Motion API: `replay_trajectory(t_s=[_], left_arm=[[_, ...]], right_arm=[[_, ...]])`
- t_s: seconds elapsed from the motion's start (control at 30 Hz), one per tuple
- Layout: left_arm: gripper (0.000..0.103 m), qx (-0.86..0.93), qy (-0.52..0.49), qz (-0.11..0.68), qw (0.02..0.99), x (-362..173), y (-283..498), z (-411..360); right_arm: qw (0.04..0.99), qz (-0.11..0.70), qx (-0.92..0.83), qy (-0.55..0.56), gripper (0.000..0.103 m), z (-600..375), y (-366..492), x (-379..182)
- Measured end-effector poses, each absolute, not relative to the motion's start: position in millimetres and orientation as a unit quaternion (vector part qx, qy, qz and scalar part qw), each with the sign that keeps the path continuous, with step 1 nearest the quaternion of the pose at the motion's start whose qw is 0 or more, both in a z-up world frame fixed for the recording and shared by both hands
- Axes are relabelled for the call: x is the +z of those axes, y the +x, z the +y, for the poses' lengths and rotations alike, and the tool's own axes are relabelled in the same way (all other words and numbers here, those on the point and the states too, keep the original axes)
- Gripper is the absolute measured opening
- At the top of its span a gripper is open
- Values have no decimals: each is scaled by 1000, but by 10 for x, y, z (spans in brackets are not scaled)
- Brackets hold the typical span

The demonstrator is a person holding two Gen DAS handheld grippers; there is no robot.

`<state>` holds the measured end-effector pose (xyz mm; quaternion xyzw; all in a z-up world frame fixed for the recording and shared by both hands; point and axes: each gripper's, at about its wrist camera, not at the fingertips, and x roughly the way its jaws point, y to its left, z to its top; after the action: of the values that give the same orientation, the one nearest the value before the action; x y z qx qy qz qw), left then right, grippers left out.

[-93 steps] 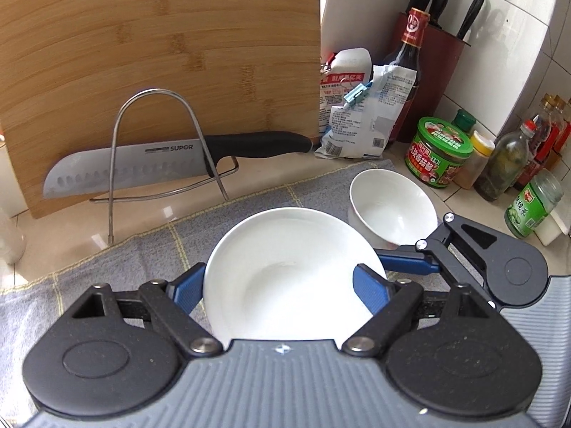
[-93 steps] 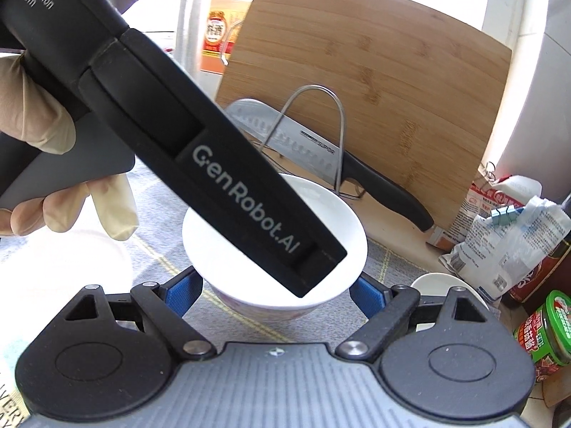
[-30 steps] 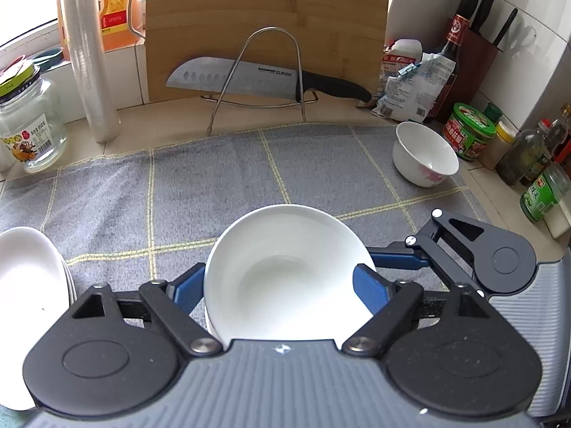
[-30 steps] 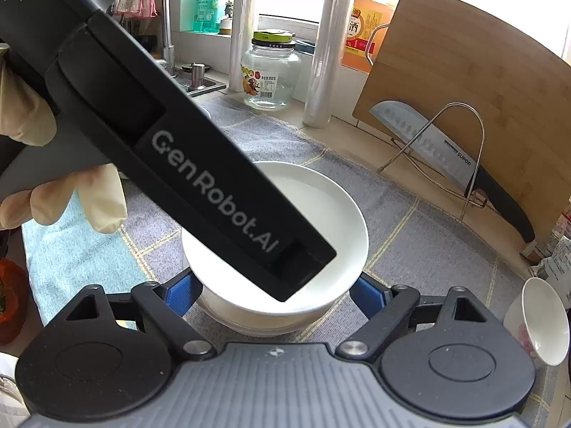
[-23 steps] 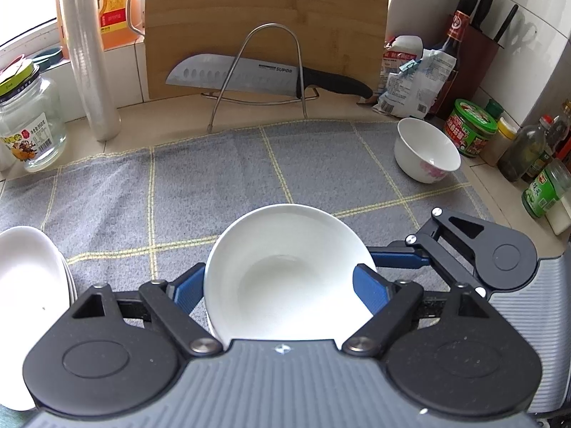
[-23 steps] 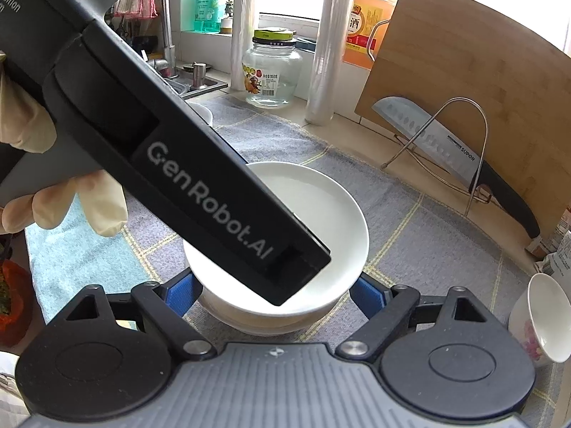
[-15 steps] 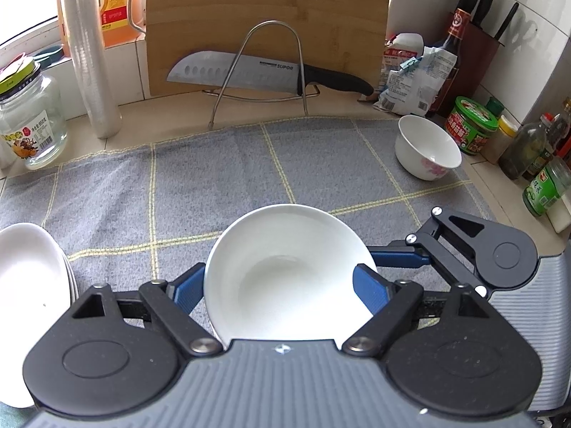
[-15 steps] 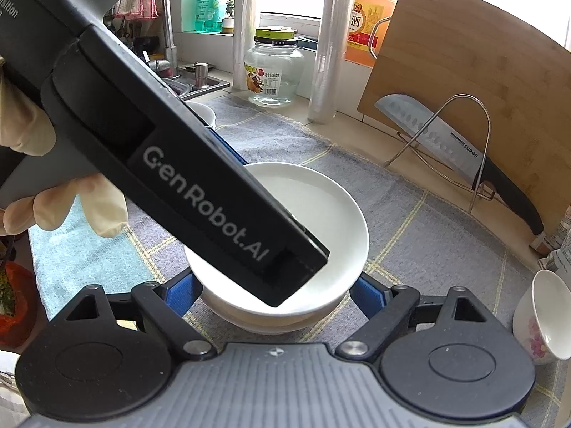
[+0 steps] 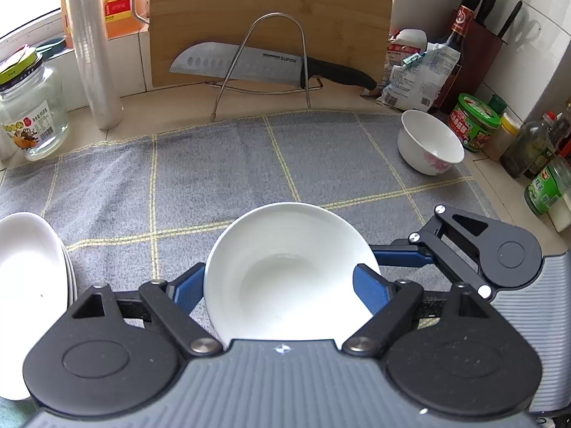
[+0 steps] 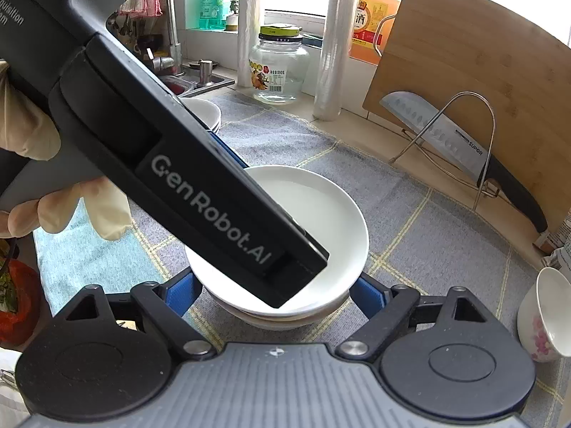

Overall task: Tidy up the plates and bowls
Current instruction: 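Lower the second bowl into the first bowl and open the left tool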

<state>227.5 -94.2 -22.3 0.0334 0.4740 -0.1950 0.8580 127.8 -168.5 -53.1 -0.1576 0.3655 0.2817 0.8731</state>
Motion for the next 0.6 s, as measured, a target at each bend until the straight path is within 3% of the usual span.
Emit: replay_trajectory(t_s=[0.6], left_arm=[[86,-194,22,474,859,-238,2278,-910]], right_arm=[[873,365,280,-163,92,-1666,1247,-533]])
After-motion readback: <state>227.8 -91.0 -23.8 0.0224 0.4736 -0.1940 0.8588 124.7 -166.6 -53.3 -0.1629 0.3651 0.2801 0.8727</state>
